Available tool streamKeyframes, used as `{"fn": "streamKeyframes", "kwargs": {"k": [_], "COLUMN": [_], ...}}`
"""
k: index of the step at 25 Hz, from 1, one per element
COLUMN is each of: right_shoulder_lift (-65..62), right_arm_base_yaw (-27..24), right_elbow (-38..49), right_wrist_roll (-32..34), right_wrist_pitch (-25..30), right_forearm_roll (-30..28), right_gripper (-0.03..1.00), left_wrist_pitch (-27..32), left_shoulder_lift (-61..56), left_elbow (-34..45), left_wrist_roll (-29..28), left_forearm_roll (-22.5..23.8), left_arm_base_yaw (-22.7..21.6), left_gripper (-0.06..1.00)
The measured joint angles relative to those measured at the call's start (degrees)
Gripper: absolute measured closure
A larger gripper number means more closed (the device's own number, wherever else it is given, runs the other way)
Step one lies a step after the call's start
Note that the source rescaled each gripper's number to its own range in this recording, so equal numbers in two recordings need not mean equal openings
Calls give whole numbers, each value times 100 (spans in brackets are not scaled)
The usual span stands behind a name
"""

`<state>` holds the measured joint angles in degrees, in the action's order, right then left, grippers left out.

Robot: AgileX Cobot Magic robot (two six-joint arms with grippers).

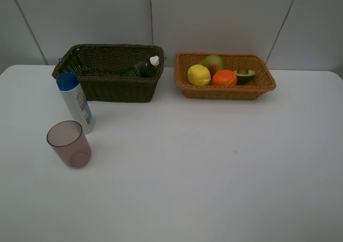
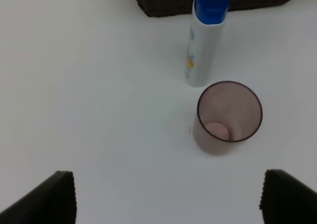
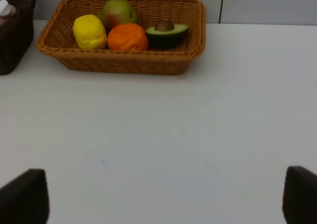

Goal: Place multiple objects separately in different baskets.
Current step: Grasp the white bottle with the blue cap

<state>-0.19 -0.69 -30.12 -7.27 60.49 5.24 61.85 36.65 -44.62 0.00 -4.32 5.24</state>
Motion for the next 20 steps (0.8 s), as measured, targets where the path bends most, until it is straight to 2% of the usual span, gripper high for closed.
{"fn": "streamKeyframes", "kwargs": {"k": [7,12,20], "right_shoulder_lift": [0,0,0], "right_arm_base_yaw": [0,0,0], "right_elbow": [0,0,0], "right_wrist_roll": [1,1,1], "right_wrist_pitch": [0,0,0], "right_forearm_roll": [0,0,0], "right_gripper": [-3,-3,-3], "left_wrist_pitch": [-7,-13,-59], "left_shoulder_lift": [1780,2899,4235], "left_elbow": [-1085,-1737,-2101], "left_wrist_roll": [0,204,461], "left_forearm_roll": [-284,-534,-539], "left_arm_base_yaw": [0,0,62], "left_gripper": [-6,-6,-6]}}
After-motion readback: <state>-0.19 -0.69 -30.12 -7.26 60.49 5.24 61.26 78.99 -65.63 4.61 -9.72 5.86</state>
